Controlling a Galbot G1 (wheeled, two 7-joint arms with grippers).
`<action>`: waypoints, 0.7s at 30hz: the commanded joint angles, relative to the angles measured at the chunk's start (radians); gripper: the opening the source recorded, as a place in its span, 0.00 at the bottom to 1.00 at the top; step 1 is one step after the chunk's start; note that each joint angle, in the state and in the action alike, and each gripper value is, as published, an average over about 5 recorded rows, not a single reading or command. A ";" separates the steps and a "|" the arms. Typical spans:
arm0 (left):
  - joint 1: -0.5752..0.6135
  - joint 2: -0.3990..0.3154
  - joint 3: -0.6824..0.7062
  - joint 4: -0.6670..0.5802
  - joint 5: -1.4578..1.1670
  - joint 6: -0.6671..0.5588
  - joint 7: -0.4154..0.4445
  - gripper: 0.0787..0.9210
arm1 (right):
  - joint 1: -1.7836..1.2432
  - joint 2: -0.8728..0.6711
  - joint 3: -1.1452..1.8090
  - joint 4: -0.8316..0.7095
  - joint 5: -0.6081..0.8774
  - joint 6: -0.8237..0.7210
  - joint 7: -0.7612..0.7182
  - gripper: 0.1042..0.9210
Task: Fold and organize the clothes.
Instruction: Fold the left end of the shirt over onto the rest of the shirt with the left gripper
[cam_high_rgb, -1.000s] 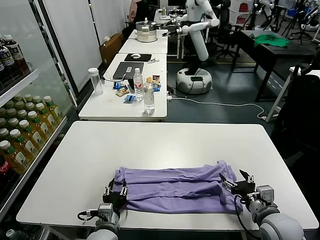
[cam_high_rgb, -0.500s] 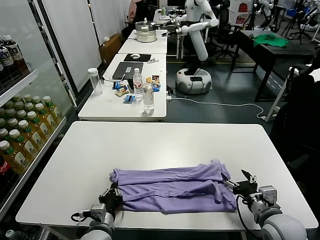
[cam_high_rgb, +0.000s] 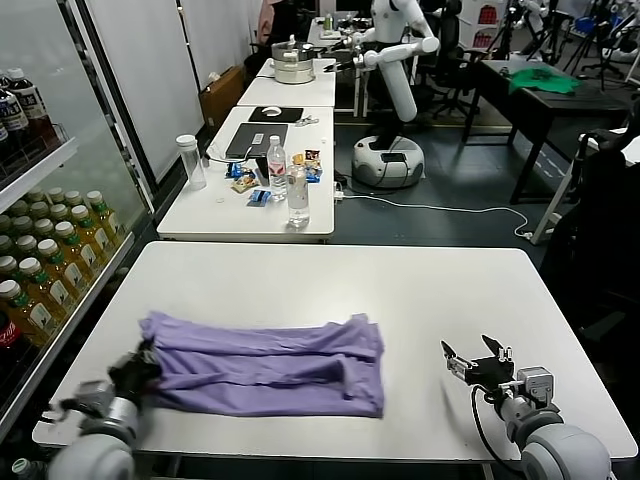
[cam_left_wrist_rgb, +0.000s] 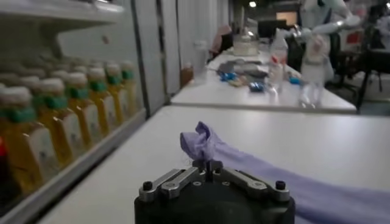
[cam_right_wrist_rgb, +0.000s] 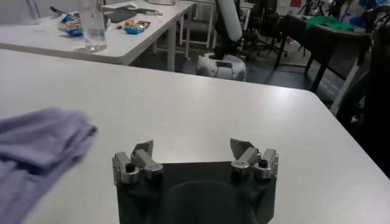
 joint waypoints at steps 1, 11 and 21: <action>-0.013 0.047 -0.193 -0.172 -0.489 0.031 0.008 0.02 | 0.004 0.002 0.000 -0.002 0.000 0.000 0.001 0.88; -0.064 -0.123 0.111 -0.272 -0.617 0.028 -0.017 0.02 | -0.007 -0.009 0.009 -0.005 -0.003 0.000 0.000 0.88; -0.220 -0.252 0.414 -0.142 -0.542 0.015 -0.048 0.02 | 0.013 -0.012 0.002 -0.027 -0.009 0.001 -0.001 0.88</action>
